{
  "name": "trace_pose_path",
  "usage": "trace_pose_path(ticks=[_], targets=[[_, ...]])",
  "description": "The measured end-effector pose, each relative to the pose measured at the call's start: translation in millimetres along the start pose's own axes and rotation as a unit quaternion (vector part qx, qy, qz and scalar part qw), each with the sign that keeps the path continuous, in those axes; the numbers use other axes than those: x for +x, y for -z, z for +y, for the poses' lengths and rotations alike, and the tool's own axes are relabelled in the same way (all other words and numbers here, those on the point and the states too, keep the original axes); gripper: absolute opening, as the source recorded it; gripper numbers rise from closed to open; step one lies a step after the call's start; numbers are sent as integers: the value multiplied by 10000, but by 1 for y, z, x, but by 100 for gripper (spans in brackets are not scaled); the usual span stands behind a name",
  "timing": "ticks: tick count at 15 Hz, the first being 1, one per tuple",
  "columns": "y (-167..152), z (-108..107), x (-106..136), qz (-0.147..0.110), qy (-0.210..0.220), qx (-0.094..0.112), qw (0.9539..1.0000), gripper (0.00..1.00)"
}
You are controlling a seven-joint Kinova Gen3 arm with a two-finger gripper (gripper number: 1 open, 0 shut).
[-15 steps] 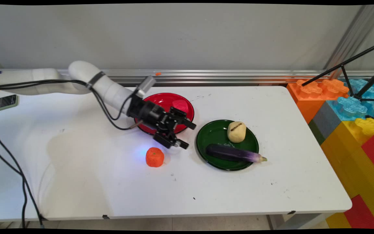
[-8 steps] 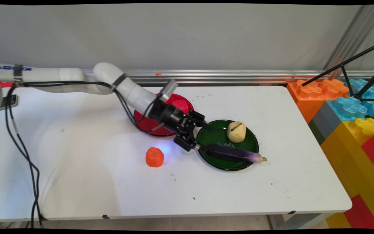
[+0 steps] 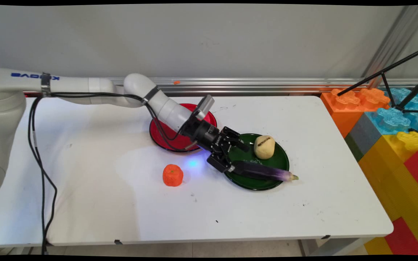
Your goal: Pick up the eggplant from the green plate
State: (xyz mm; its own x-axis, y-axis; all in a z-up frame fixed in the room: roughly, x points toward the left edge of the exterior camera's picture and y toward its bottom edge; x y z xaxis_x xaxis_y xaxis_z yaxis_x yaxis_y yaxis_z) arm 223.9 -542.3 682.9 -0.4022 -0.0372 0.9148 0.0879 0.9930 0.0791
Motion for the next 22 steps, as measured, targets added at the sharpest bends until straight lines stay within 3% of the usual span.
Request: trace_pose_path(ticks=[10, 19, 20, 22], targets=[[-25, -15, -13, -204, -145, -142, 9996, 100], [-39, -29, -14, -238, -275, -139, 9992, 100], [-39, -29, -14, -235, -285, -132, 9992, 0], [-41, -32, -14, -234, -302, -124, 9992, 0]])
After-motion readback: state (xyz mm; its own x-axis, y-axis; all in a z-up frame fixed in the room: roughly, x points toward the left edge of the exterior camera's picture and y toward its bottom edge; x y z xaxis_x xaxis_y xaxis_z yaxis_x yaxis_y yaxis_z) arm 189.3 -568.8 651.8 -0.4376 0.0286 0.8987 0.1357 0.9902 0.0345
